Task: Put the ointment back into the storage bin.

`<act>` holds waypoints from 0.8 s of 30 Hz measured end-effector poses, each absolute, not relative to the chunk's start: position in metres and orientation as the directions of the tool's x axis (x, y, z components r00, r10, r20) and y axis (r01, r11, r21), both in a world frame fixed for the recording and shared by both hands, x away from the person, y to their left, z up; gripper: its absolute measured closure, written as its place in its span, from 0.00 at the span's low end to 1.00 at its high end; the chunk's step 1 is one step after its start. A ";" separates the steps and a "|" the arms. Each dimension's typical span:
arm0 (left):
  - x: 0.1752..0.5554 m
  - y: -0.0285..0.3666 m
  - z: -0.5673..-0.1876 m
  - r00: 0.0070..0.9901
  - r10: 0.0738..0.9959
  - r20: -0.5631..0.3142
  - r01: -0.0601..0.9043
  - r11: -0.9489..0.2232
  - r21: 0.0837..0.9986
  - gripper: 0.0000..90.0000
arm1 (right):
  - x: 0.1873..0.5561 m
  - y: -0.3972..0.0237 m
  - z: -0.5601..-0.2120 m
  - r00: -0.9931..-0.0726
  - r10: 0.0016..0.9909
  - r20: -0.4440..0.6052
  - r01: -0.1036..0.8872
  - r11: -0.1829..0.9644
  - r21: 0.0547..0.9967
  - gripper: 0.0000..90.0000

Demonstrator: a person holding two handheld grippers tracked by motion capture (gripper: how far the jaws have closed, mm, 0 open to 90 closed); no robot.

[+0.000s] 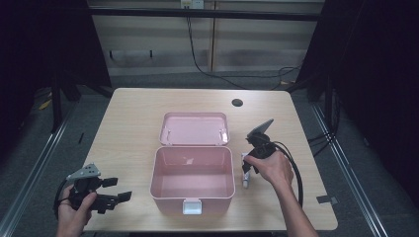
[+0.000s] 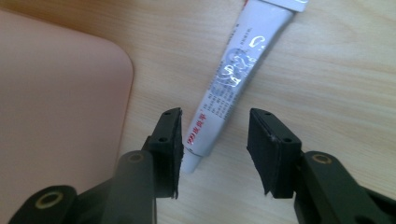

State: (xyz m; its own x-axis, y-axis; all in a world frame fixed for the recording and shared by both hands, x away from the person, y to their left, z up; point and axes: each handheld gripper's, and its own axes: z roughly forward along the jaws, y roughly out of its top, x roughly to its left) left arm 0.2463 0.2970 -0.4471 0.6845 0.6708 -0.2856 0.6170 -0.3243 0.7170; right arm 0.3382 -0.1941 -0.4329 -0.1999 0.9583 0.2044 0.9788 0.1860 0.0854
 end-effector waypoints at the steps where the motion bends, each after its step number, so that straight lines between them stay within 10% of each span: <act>1: 0.246 0.297 -0.447 0.686 0.668 -0.288 0.618 -0.326 0.716 0.19 | 0.341 -0.191 -0.435 -0.196 0.960 0.202 0.980 0.186 0.068 0.62; 24: 0.246 0.297 -0.447 0.687 0.666 -0.290 0.618 -0.326 0.715 0.19 | 0.363 -0.179 -0.467 -0.131 0.987 0.096 0.991 0.134 -0.027 0.74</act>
State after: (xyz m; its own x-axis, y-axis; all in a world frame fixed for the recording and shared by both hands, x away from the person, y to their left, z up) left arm 0.2462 0.2973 -0.4471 0.6869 0.6665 -0.2897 0.6182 -0.3263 0.7151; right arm 0.3634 -0.1794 -0.4668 -0.1313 0.9867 0.0957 0.9906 0.1344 -0.0266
